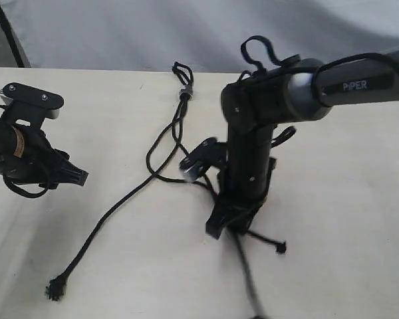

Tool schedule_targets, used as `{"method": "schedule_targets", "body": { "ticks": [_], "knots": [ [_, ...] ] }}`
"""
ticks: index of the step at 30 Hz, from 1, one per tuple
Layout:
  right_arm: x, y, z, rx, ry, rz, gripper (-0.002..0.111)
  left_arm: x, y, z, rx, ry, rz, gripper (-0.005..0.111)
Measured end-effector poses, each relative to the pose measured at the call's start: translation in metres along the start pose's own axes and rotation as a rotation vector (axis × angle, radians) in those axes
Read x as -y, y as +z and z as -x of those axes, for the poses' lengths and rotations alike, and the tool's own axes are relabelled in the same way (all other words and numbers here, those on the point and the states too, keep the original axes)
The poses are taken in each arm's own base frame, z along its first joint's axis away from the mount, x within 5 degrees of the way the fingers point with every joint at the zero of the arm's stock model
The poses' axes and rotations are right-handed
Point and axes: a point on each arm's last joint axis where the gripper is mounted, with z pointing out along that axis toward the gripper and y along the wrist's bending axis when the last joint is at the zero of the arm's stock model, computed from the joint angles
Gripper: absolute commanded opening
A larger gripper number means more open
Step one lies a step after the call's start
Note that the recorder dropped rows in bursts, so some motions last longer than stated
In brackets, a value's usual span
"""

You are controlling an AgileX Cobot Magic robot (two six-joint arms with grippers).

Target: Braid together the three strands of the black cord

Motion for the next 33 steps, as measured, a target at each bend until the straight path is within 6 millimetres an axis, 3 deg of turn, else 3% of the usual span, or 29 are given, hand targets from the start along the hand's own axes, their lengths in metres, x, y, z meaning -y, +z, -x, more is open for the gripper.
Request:
{"method": "schedule_targets", "body": {
  "ticks": [1,3,6,7,8,10,14,17,26,29,33],
  "knots": [
    [-0.029,0.0,0.004,-0.024,-0.092,0.068,0.0,0.0,0.0,0.0,0.0,0.0,0.0,0.049],
    [-0.063,-0.004,0.01,-0.009,-0.221,0.066,0.0,0.0,0.0,0.0,0.0,0.0,0.0,0.049],
    [-0.075,-0.03,0.011,0.098,-0.289,0.0,0.0,0.0,0.0,0.0,0.0,0.0,0.0,0.049],
    [-0.069,-0.053,0.01,0.193,-0.292,-0.057,0.0,0.0,0.0,0.0,0.0,0.0,0.0,0.049],
    [-0.065,-0.062,0.009,0.234,-0.289,-0.082,0.0,0.0,0.0,0.0,0.0,0.0,0.0,0.049],
    [-0.036,-0.086,0.002,0.335,-0.234,-0.162,0.0,0.0,0.0,0.0,0.002,0.0,-0.001,0.049],
    [0.023,-0.082,-0.008,0.378,-0.063,-0.203,0.0,0.0,0.0,0.0,0.002,0.0,-0.001,0.049],
    [0.045,-0.069,-0.011,0.36,-0.006,-0.202,0.0,0.0,0.0,0.0,0.001,-0.001,-0.002,0.049],
    [0.054,-0.044,-0.009,0.306,0.022,-0.17,0.0,0.007,0.002,-0.009,-0.042,-0.108,-0.073,0.044],
    [0.054,-0.044,-0.009,0.306,0.024,-0.169,0.0,0.011,0.007,-0.012,-0.067,-0.166,-0.102,0.032],
    [0.054,-0.044,-0.009,0.308,0.029,-0.162,0.0,0.016,0.023,-0.02,-0.136,-0.186,-0.123,0.005]
  ]
}}
